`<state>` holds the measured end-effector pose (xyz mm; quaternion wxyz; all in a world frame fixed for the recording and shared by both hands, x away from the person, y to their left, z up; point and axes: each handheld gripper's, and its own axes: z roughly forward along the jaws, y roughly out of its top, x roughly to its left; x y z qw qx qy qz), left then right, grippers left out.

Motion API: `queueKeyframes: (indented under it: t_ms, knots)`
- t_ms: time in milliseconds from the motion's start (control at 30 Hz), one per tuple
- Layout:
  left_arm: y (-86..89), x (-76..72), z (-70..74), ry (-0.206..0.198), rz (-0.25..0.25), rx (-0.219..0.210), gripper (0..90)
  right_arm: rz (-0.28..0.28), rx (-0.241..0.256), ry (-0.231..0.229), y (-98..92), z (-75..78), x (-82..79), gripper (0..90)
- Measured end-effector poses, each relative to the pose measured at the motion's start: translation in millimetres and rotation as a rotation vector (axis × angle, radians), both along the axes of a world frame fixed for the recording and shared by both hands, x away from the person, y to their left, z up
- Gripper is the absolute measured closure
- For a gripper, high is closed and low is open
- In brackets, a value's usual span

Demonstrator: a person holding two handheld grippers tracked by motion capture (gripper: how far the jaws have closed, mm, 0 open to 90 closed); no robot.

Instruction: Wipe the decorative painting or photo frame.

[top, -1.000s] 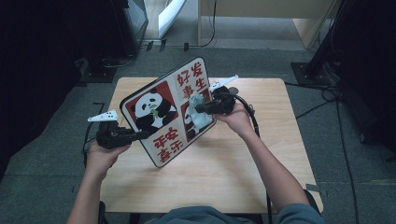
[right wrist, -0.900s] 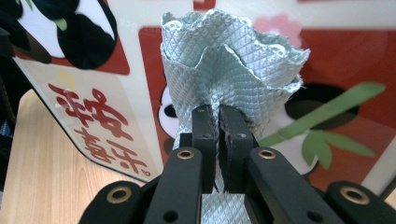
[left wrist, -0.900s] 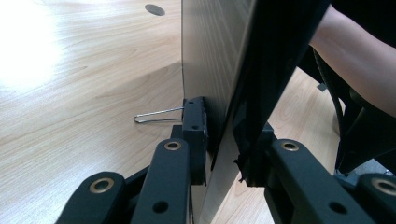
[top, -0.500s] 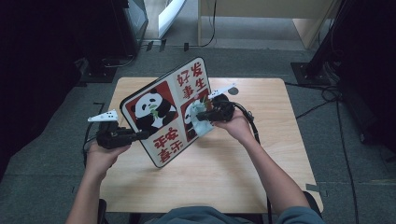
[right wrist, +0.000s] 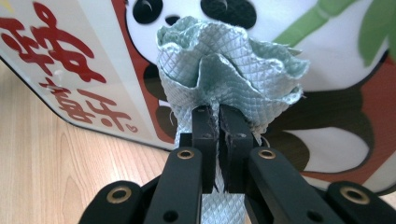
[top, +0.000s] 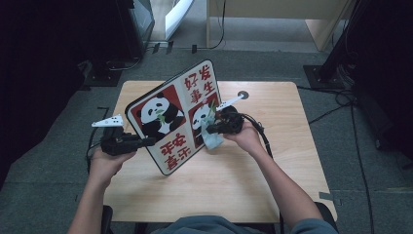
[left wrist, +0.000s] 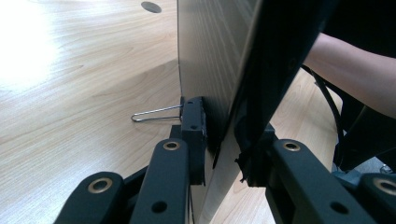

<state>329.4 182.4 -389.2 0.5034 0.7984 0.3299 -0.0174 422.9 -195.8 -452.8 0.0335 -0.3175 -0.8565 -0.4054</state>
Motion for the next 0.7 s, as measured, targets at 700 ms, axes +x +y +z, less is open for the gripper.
queueKeyframes:
  t_ms: [700]
  knots:
    - [0.0,0.2,-0.2,0.008,0.007,-0.005,75.3,0.024,-0.007,0.036,-1.9,-6.8,-2.7,86.9]
